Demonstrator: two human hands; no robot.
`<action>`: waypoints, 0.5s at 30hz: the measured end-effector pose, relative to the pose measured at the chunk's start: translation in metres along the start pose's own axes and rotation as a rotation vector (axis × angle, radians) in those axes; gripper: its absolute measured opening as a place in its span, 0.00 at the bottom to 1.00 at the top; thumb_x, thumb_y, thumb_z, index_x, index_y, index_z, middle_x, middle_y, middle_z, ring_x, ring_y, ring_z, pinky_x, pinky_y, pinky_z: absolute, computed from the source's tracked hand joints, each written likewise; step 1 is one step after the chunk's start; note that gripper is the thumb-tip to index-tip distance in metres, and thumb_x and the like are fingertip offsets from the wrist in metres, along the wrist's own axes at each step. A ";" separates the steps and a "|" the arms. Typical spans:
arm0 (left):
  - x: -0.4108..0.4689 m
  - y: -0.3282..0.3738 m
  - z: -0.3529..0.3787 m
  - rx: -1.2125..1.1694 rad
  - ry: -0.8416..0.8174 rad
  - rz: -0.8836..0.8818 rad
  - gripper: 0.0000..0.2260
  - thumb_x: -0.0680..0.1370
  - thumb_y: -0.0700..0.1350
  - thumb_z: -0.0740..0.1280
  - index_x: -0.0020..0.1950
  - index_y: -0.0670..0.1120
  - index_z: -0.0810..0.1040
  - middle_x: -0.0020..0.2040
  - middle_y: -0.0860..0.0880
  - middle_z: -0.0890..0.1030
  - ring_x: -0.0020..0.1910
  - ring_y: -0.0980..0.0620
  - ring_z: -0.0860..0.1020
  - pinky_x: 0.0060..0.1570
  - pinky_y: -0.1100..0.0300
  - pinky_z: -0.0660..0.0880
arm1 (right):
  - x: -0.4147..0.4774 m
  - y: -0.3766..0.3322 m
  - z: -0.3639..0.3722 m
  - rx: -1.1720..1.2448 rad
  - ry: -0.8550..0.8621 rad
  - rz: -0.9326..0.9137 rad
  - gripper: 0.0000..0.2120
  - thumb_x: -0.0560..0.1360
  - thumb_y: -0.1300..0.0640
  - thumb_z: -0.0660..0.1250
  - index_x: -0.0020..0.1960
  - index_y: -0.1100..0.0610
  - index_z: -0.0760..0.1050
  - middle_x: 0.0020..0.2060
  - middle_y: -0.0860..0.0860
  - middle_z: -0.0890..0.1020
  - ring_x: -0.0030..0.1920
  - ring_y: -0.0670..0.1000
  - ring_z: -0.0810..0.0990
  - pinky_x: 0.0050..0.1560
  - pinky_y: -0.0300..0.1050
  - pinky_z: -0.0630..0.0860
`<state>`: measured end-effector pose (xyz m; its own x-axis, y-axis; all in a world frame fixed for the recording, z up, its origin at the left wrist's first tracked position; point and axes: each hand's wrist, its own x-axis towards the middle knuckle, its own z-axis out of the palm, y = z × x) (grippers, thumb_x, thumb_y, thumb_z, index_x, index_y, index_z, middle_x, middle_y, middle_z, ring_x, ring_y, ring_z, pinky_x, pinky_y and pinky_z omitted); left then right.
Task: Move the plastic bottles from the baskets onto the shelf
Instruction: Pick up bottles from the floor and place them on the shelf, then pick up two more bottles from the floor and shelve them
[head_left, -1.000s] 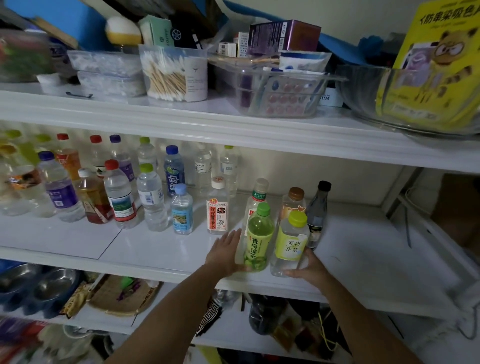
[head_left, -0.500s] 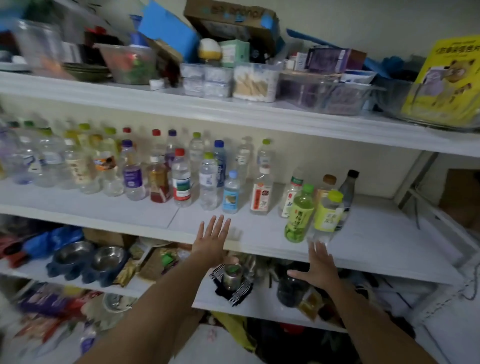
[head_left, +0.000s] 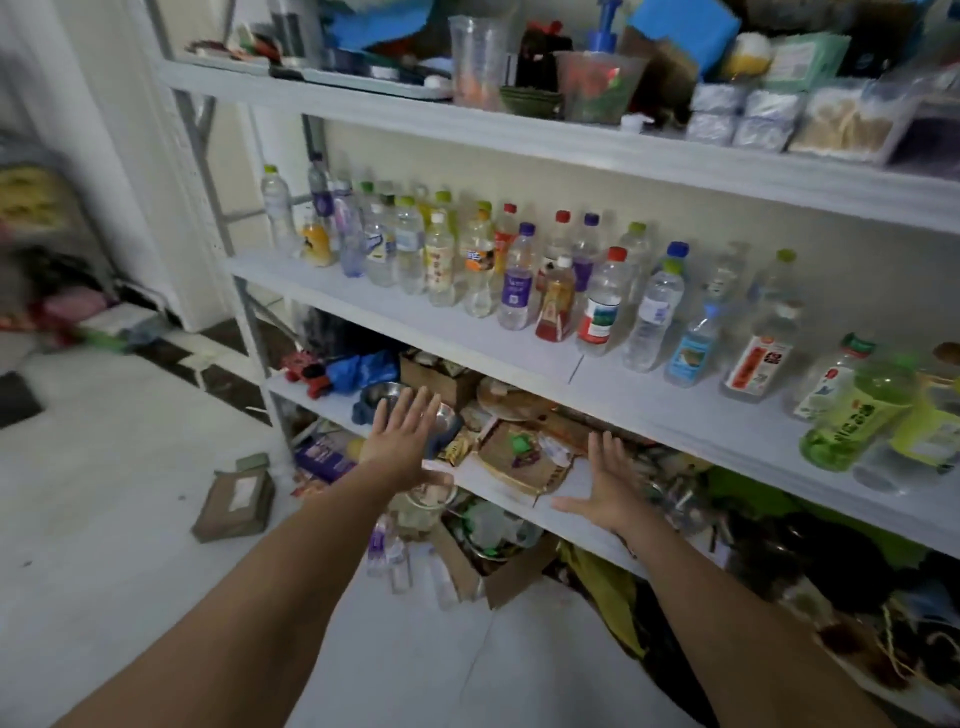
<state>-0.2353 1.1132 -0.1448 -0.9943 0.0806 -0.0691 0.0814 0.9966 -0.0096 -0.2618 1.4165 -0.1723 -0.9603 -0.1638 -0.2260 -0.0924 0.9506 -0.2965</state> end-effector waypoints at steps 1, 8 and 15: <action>-0.007 -0.014 0.002 -0.012 0.009 -0.030 0.48 0.74 0.67 0.62 0.77 0.49 0.32 0.77 0.50 0.32 0.76 0.47 0.32 0.73 0.46 0.34 | 0.004 -0.015 0.004 -0.016 -0.005 -0.031 0.62 0.65 0.27 0.66 0.77 0.56 0.31 0.76 0.55 0.32 0.76 0.54 0.31 0.75 0.54 0.36; -0.049 -0.085 0.020 -0.052 0.006 -0.227 0.49 0.74 0.65 0.65 0.78 0.49 0.33 0.78 0.48 0.34 0.77 0.47 0.34 0.72 0.47 0.32 | 0.039 -0.105 0.023 -0.083 -0.039 -0.193 0.62 0.65 0.27 0.66 0.77 0.56 0.31 0.76 0.57 0.33 0.76 0.55 0.31 0.75 0.54 0.35; -0.068 -0.141 0.045 -0.087 -0.023 -0.373 0.52 0.71 0.69 0.64 0.78 0.49 0.33 0.78 0.47 0.34 0.76 0.45 0.33 0.72 0.45 0.33 | 0.079 -0.176 0.055 -0.135 -0.037 -0.334 0.60 0.66 0.28 0.67 0.78 0.56 0.33 0.77 0.57 0.35 0.77 0.55 0.33 0.76 0.54 0.38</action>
<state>-0.1765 0.9663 -0.1832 -0.9527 -0.2870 -0.0996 -0.2926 0.9551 0.0467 -0.3068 1.2218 -0.1891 -0.8613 -0.4781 -0.1719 -0.4355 0.8690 -0.2350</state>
